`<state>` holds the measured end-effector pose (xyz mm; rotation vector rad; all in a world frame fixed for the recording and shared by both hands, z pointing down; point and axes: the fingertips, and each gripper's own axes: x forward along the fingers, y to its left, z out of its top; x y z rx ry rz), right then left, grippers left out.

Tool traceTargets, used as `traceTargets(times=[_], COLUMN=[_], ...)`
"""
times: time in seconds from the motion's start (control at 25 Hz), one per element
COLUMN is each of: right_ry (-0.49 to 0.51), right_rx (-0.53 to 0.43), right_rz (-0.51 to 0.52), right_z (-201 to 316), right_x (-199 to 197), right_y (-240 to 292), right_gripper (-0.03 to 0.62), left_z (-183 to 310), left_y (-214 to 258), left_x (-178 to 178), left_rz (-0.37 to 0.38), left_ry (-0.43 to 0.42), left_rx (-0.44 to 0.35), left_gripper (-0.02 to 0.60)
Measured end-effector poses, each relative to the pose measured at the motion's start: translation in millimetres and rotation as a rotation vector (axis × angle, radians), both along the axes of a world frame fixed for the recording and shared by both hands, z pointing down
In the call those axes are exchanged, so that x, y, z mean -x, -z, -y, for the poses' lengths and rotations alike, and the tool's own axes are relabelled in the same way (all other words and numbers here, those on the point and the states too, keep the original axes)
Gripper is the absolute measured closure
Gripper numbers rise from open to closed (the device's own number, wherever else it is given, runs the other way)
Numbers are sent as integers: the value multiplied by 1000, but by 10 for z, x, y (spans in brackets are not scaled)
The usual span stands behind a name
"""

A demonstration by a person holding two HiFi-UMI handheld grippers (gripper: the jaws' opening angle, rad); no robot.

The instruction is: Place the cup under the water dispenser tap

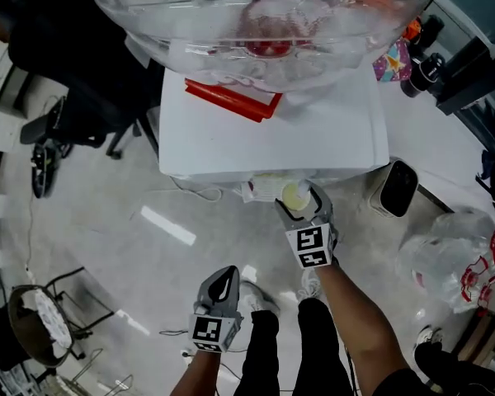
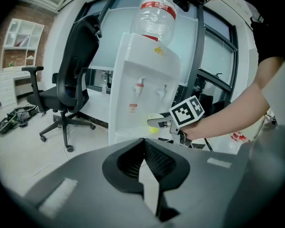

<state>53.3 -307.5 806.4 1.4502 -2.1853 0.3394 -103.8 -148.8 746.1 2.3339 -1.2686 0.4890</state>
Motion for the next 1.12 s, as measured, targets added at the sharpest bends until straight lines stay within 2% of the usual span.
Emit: traceTargets(times=[0.44, 0.88, 0.96, 1.12], right_ry=[-130, -168, -173, -155], right_rx=[-14, -33, -20, -34], right_rz=[53, 103, 123, 124], right_z=[143, 184, 194, 188], right_x=[-55, -118, -124, -98], right_y=[-148, -221, -251, -232], right_gripper=[221, 218, 177, 136], left_z=[-59, -177, -200, -221], left_y=[-62, -86, -103, -108], left_x=[48, 51, 65, 80], left_rz=[-6, -18, -19, -17], left_ry=[2, 4, 10, 13], left_rx=[-5, 2, 4, 0], left_gripper=[571, 571, 571, 571])
